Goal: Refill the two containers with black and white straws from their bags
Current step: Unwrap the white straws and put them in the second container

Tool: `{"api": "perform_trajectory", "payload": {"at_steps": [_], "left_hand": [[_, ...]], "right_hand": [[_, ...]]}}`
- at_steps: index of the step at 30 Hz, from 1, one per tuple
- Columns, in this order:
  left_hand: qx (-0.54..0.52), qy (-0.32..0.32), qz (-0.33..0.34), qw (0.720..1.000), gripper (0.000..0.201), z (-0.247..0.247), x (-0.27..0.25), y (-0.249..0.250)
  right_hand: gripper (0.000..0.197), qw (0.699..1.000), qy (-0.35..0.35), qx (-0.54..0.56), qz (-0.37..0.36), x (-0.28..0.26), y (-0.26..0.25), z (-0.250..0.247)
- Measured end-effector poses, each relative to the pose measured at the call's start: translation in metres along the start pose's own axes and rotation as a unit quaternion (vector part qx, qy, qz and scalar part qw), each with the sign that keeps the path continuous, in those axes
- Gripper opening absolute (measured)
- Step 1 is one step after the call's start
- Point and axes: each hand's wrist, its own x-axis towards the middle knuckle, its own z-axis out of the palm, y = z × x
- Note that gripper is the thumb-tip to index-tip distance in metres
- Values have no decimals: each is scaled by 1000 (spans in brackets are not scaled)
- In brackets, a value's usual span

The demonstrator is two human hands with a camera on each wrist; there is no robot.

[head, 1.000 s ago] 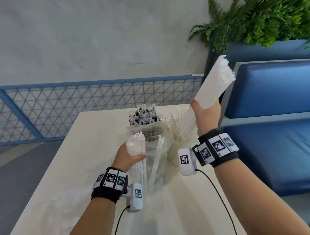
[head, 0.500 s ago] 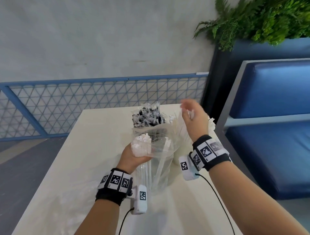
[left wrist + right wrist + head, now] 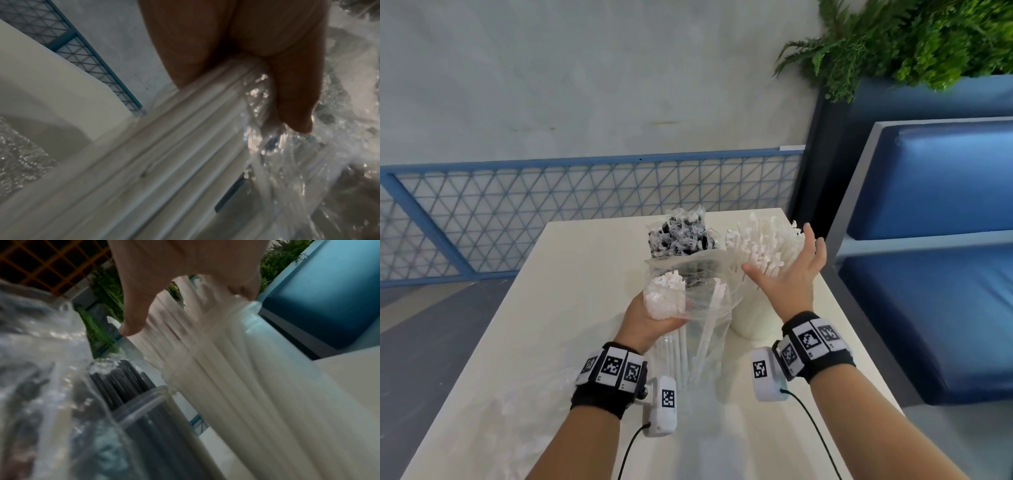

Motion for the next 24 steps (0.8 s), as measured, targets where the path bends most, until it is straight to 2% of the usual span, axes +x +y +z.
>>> {"api": "perform_trajectory", "payload": {"at_steps": [3,5,8,11,14,18,21,23,24], "left_hand": [[-4,0,-4,1000,91,1,-1,1],[-1,0,-7,1000,85,0,-1,1],[0,-3,-8,1000,79,0,-2,2],[-7,-4,-6,1000,80,0,-2,2],[-11,-6,-3,1000,84,0,-1,1],[-9,-7,-4,1000,91,-1,-1,0],[-6,-5,-5,1000,82,-2,0,-2],[-2,-5,-4,1000,82,-1,1,-3],[-1,-6,-3,1000,81,-1,1,-2]], "right_hand": [[112,996,-19,-85,-31,6,5,1],[106,994,-17,-92,-53,12,4,4],[86,992,-29,-84,-85,15,3,9],[60,992,-38,-90,-77,17,-1,11],[47,992,-39,-98,-65,23,-3,14],[31,986,-38,-123,-106,32,-21,11],[31,983,-62,-122,-124,36,-38,3],[41,985,-93,-99,-109,36,-39,-1],[47,987,-84,-86,-108,34,-39,-3]]}}
